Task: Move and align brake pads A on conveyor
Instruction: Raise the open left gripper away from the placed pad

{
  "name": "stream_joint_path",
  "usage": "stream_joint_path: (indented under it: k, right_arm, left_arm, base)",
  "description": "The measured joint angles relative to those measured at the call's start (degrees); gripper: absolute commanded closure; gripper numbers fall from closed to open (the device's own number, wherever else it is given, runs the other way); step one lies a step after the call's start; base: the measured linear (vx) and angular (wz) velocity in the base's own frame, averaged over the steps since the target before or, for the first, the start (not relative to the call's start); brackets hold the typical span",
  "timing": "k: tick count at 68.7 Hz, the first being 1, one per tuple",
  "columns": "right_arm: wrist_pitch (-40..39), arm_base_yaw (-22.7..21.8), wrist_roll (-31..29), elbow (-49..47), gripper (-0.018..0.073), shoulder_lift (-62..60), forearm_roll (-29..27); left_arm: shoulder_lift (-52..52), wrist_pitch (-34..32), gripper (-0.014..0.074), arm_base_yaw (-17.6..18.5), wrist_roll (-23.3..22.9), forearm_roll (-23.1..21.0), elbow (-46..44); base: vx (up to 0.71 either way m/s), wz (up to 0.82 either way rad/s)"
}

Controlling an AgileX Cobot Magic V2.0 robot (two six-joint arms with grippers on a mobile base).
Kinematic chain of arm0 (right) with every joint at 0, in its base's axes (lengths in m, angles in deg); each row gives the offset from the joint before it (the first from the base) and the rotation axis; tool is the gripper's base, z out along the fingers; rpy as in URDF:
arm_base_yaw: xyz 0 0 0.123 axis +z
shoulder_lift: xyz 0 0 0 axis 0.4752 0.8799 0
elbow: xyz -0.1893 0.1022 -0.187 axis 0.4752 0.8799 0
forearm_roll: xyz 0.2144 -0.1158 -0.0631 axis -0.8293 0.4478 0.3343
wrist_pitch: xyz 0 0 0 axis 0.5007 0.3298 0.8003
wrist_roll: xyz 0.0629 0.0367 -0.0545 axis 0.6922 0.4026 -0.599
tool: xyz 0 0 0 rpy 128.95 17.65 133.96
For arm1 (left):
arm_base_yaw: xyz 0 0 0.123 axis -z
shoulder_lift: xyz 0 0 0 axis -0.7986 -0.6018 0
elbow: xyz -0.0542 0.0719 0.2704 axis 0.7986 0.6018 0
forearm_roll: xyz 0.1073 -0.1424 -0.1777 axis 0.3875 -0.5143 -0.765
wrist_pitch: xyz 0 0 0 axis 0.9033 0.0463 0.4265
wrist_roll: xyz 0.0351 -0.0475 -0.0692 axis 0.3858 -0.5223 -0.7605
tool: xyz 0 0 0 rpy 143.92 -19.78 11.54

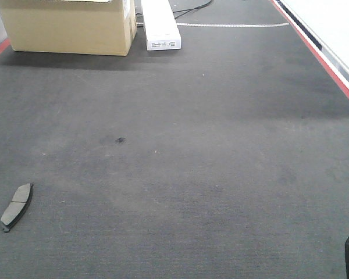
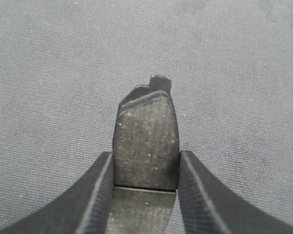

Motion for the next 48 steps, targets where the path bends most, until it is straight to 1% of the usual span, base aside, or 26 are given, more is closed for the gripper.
stream_joint_path:
  k: [11,22,48]
  right_arm:
    - [0.00,0.00,0.00,0.00,0.0566,0.00,0.00]
    - [0.00,0.00,0.00,0.00,0.0566,0.00,0.00]
    - [0.00,0.00,0.00,0.00,0.0566,0.00,0.00]
  left_arm:
    - [6.50,-0.04,0.0010,0.00,0.00,0.00,4.89]
    - [10.80,0.04,0.0010,0.00,0.00,0.00,6.90]
    - [12.14,0.08,0.0010,0.00,0.00,0.00,7.23]
  base:
    - [0.00,0.00]
    - [0.00,0.00]
    - [0.00,0.00]
